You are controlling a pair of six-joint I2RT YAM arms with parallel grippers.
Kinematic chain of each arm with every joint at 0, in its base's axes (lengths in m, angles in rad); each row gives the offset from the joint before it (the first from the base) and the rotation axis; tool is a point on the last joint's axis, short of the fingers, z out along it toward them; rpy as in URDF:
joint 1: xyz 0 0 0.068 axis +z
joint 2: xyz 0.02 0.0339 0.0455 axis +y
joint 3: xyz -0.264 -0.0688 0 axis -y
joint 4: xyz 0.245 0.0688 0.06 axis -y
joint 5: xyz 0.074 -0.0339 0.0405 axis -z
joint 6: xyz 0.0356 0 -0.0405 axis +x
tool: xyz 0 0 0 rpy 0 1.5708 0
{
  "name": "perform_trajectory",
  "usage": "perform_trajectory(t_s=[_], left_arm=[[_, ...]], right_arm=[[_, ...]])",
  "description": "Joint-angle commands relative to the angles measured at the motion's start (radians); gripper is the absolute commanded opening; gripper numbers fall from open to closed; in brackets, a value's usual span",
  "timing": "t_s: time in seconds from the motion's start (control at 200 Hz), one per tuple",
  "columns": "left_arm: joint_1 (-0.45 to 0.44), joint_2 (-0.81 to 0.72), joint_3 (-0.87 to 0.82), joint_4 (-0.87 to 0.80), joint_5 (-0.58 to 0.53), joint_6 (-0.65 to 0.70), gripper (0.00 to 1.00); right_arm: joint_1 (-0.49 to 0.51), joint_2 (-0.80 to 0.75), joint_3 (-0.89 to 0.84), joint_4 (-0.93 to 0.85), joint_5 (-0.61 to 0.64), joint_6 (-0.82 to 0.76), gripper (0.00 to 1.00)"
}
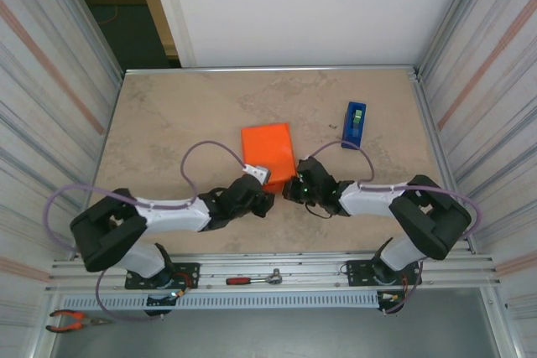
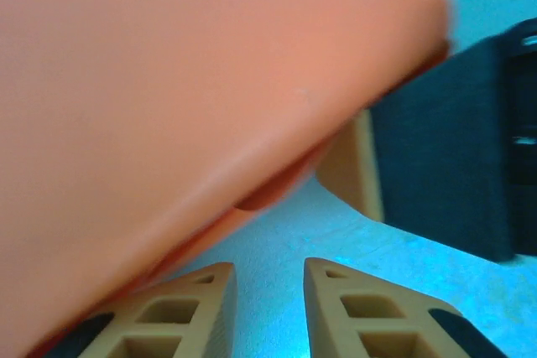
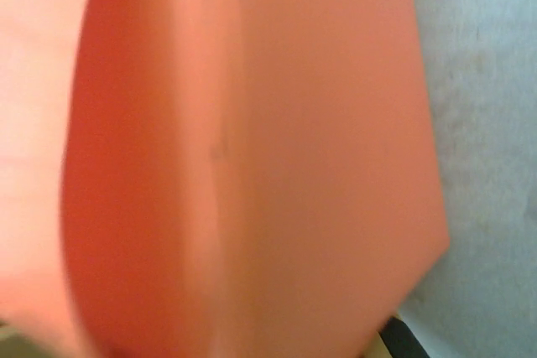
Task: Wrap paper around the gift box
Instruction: Fifth fold the wrapping paper around the gift box.
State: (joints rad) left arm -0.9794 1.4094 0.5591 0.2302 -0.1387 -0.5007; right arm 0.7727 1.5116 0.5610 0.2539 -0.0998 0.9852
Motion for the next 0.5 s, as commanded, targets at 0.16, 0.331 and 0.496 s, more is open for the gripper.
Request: perform_trajectory(t_s=[0.16,0.331,0.496], left_arm=[[0.128,-0.214,0.137,-0.278,0.159,0.342,0.74],[0.161,-0.166,0.214,-0.389,0.149,0.631,0.99],[0.154,-0.123,0.178,-0.297,0.124,0.853,0.99]], right_arm=[[-0.04,0.042,0.048,0.018,-0.067,-0.049,0.0],[-0.054,0.059,0.05,0.037,-0.099,-0.052,0.0],[-0.069,0.059,0.055,0.04,-0.127,-0.057,0.0]])
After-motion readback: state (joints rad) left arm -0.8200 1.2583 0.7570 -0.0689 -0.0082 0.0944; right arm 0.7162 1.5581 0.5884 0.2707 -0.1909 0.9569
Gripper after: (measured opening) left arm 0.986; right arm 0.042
